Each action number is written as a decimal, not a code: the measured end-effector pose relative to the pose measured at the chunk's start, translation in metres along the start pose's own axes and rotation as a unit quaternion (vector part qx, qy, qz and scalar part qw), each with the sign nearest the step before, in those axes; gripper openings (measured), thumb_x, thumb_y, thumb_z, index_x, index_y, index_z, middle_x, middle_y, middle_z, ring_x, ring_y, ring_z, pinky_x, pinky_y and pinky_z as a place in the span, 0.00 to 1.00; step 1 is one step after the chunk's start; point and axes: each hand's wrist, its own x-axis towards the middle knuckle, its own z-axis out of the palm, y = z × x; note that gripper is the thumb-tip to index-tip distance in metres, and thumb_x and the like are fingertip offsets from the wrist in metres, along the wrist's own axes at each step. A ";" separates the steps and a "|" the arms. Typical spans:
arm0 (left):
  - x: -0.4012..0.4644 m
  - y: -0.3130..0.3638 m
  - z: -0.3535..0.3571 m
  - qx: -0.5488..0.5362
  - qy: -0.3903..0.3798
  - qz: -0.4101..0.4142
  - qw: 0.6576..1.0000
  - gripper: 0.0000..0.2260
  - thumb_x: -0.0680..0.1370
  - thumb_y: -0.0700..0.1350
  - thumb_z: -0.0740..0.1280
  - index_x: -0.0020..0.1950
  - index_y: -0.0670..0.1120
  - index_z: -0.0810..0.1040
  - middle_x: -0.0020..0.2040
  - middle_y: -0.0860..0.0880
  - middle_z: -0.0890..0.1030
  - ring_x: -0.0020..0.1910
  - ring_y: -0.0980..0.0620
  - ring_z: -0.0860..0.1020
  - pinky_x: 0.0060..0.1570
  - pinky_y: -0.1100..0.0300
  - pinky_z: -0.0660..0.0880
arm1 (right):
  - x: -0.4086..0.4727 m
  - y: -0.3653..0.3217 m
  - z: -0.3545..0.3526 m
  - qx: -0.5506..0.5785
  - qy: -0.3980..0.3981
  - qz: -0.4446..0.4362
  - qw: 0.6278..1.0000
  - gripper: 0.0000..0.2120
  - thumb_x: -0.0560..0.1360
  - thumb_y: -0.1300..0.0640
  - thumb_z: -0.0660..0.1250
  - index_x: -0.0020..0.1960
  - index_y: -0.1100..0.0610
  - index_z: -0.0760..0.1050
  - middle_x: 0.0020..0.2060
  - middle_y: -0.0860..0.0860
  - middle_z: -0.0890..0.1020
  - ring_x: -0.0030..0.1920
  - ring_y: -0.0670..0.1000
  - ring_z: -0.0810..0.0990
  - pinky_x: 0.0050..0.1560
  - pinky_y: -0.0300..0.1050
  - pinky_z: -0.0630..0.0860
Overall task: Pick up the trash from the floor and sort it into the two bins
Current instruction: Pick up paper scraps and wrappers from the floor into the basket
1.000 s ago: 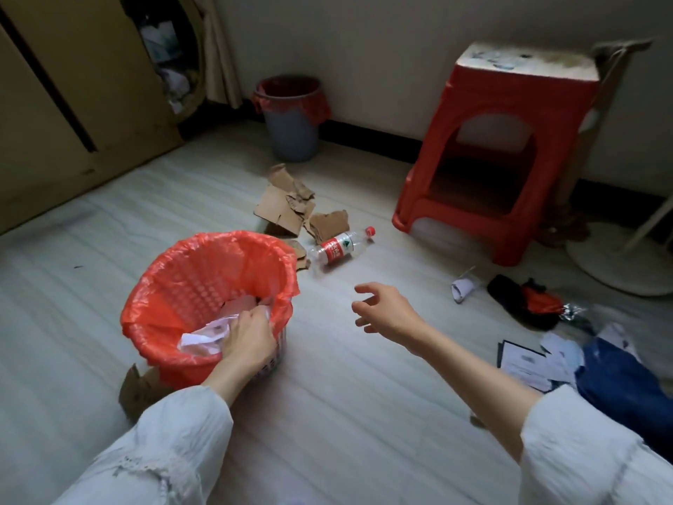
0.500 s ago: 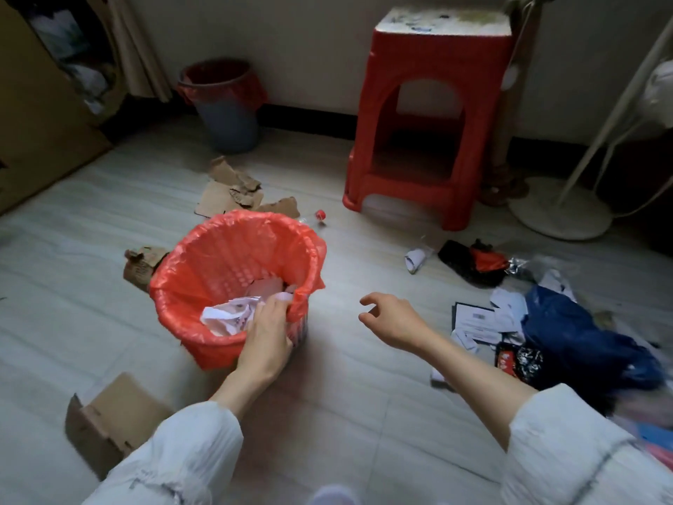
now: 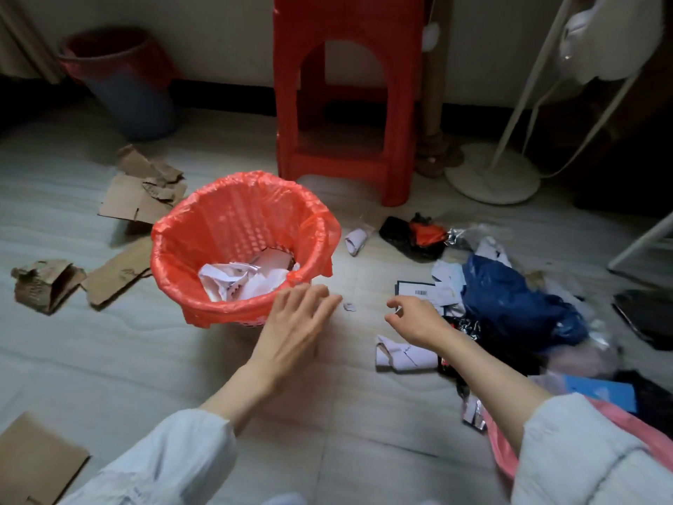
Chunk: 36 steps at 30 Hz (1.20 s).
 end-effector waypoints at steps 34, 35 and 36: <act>0.042 -0.032 0.242 -0.226 -0.193 -0.156 0.942 0.13 0.66 0.33 0.58 0.46 0.41 0.76 0.41 0.42 0.72 0.42 0.43 0.71 0.35 0.46 0.72 | 0.299 0.015 0.046 -0.212 0.037 -0.118 0.969 0.33 0.78 0.46 0.57 0.76 0.54 0.46 0.77 0.53 0.44 0.76 0.54 0.46 0.74 0.55 0.54; 0.041 -0.032 0.241 -0.227 -0.191 -0.158 0.942 0.12 0.67 0.33 0.57 0.46 0.41 0.76 0.42 0.42 0.72 0.43 0.43 0.71 0.36 0.46 0.72 | 0.296 0.016 0.047 -0.211 0.044 -0.123 0.969 0.32 0.77 0.47 0.57 0.76 0.54 0.48 0.77 0.53 0.46 0.76 0.54 0.48 0.73 0.54 0.55; 0.039 -0.032 0.241 -0.228 -0.190 -0.163 0.941 0.11 0.69 0.34 0.58 0.47 0.41 0.76 0.43 0.42 0.72 0.44 0.44 0.71 0.38 0.46 0.72 | 0.293 0.018 0.048 -0.214 0.047 -0.130 0.967 0.32 0.77 0.47 0.58 0.76 0.54 0.50 0.77 0.53 0.48 0.76 0.54 0.49 0.73 0.53 0.56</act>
